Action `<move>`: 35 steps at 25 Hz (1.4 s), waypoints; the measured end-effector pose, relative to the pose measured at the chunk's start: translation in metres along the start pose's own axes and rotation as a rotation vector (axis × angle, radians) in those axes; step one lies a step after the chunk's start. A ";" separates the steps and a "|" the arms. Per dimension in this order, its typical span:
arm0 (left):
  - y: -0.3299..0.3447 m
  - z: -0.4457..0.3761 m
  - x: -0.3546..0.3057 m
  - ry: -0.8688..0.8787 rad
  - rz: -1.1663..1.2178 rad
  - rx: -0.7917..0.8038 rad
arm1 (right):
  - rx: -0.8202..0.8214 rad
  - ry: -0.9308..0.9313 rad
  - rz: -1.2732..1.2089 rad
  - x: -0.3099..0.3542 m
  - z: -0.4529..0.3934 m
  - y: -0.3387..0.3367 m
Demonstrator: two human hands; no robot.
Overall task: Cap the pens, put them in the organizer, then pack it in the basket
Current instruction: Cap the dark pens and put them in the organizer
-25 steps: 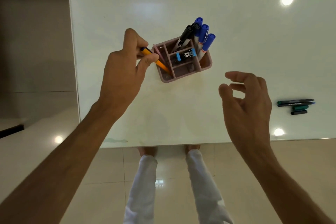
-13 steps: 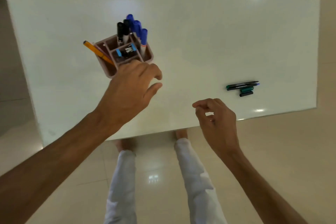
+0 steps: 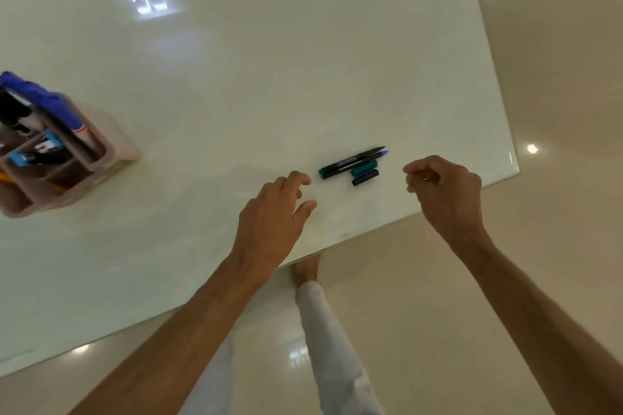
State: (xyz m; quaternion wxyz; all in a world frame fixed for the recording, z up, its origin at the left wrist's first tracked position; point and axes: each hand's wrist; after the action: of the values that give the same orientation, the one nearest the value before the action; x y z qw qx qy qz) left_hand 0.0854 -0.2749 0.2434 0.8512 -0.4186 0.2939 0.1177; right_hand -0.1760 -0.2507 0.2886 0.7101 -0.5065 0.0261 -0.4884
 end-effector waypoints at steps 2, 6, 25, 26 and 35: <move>0.006 -0.013 -0.010 -0.010 -0.039 -0.006 | 0.019 0.005 -0.021 -0.010 -0.011 0.003; 0.015 -0.045 -0.030 -0.002 -0.176 -0.049 | 0.011 0.010 -0.085 -0.026 -0.011 0.006; -0.033 -0.076 -0.037 -0.054 0.058 -0.091 | 0.049 -0.307 0.104 -0.019 0.026 0.008; -0.037 -0.068 -0.048 -0.014 0.154 0.028 | 0.101 -0.399 0.209 -0.014 0.028 0.009; -0.029 -0.069 -0.054 0.195 -0.216 0.166 | -0.259 -0.207 0.004 -0.012 0.016 -0.002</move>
State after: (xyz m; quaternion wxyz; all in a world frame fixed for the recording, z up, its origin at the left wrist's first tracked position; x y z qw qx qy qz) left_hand 0.0270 -0.3444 0.2611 0.8578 -0.3856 0.3374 -0.0402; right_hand -0.1748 -0.2311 0.2924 0.6387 -0.6414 0.0164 -0.4246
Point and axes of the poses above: each hand's wrist, its own z-axis away from the middle knuckle, its own y-axis out of the palm, x = y × z, and after that the axes turned 2 degrees about x, right-handed
